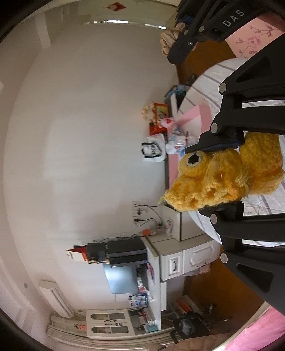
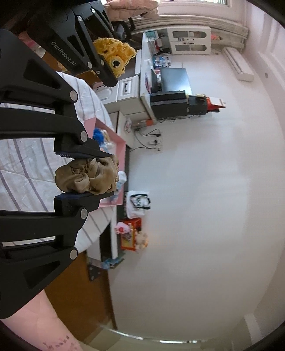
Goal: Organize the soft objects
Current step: 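Lift the crocheted toy and scrunchie and carry both over the pink box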
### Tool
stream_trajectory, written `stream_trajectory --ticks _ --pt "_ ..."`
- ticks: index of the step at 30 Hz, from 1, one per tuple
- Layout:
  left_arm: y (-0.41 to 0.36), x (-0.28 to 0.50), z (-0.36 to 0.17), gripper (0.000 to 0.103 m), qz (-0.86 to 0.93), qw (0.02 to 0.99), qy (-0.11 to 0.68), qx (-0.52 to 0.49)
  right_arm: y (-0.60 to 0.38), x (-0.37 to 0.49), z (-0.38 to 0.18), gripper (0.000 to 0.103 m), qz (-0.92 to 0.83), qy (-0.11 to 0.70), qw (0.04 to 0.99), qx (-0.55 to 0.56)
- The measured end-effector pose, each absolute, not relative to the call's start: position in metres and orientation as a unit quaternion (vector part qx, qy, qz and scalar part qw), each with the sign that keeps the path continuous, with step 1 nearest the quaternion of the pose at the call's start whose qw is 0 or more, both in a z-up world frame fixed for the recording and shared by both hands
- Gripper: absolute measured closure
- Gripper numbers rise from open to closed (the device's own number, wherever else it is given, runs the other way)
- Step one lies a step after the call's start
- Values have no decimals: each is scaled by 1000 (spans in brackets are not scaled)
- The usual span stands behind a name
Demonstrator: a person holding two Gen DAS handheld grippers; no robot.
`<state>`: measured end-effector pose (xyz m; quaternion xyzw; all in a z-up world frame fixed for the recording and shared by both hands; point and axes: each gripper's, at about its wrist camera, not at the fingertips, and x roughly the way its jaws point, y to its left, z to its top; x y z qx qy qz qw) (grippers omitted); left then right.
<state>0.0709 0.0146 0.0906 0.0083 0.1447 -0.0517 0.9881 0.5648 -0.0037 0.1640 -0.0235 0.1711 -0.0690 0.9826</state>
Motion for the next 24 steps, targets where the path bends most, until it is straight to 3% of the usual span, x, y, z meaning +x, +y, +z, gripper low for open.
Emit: stream_trajectory --ticks 14,24 --pt "24 -1 81 73 -46 995 93 5 8 533 181 81 -71 123 989 -35" --pt "15 -6 62 73 -47 994 94 8 6 534 176 81 -74 129 988 -39"
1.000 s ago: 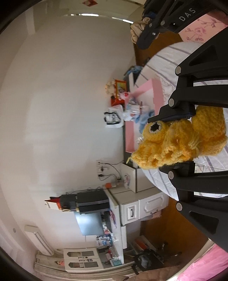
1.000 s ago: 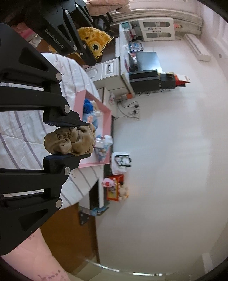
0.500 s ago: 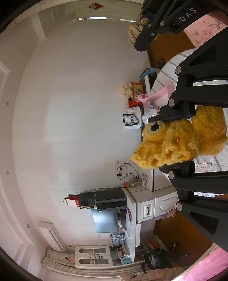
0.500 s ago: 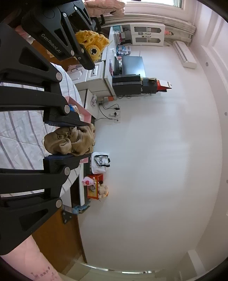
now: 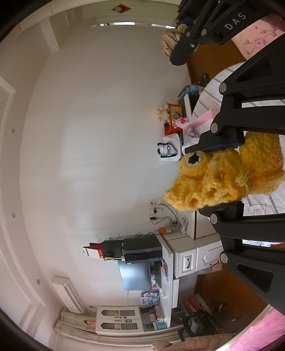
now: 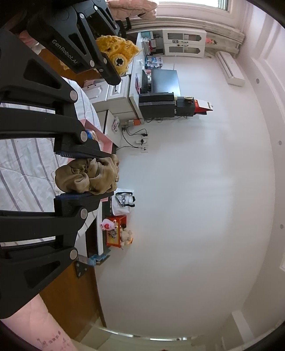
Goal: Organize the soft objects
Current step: 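Lift the crocheted toy and scrunchie and carry both over the pink box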
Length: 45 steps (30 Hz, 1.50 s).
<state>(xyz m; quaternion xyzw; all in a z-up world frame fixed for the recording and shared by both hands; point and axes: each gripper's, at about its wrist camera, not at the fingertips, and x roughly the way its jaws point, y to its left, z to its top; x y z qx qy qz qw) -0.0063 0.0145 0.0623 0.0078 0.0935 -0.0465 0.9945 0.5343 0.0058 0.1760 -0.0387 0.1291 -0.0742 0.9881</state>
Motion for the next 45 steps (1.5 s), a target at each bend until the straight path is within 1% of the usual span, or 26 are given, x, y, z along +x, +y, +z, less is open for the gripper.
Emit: stream_trajectory --ticks 8,10,27,35,45 --pt "18 13 66 73 -48 994 101 7 8 538 176 81 -75 134 987 -41" --pt "18 18 74 73 -47 994 103 7 9 541 176 81 -75 137 987 -40" --pt "16 55 74 73 -47 990 133 5 1 566 166 81 -80 170 982 -31" --pt "13 106 77 73 -46 984 171 6 -6 596 152 81 -79 200 976 -22" --pt "1 204 95 73 -41 975 220 10 -25 648 131 81 -81 245 966 -10"
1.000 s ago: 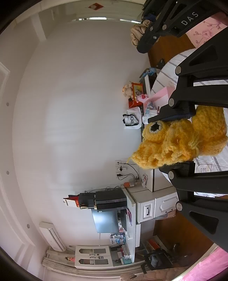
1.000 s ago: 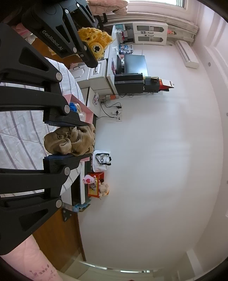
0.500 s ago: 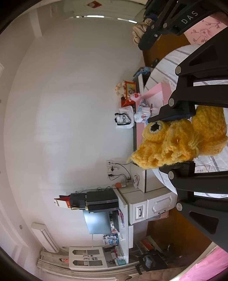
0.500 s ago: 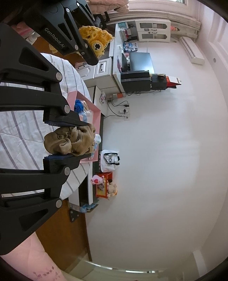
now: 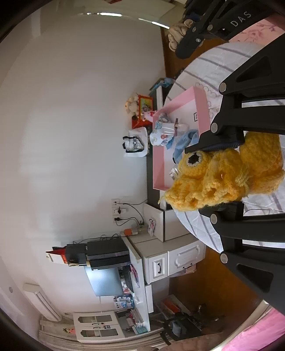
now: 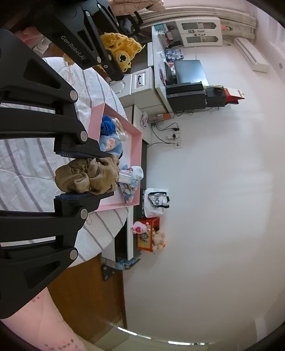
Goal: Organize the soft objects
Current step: 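Lift the crocheted toy and scrunchie and carry both over the pink box, then open both tools to drop the crocheted toy and scrunchie into the box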
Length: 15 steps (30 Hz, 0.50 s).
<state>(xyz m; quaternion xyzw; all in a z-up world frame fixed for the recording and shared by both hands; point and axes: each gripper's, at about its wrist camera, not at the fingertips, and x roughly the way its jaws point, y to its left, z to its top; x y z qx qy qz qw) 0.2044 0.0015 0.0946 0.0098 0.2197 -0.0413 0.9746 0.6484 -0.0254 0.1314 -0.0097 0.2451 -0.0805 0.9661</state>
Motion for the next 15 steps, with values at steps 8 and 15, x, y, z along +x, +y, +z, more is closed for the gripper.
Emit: stream_trajectory --ticks 8,15 --pt "-12 290 107 73 -38 968 248 20 -42 696 117 81 -81 274 958 -2" --pt "-21 372 109 73 -36 961 271 26 -54 747 97 80 -79 306 949 -15"
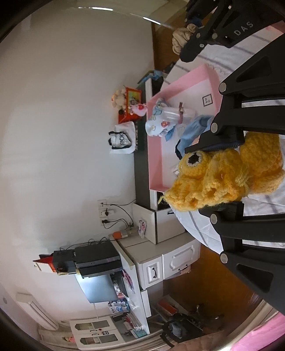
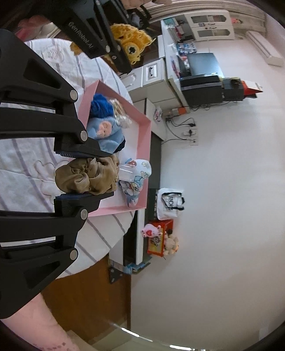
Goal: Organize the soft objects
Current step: 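Open both tools to drop the crocheted toy and scrunchie into the box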
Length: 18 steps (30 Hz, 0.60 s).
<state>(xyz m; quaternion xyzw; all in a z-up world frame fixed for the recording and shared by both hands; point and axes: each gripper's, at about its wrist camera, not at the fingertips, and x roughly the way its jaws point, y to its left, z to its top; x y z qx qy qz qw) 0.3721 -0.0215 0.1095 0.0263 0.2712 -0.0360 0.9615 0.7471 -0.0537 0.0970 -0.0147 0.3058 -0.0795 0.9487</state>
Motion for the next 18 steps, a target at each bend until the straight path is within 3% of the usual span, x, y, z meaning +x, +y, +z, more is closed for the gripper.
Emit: stream_trajectory --ticks 18 --pt "-40 583 94 73 -78 931 352 62 -86 850 31 80 -59 409 910 -17"
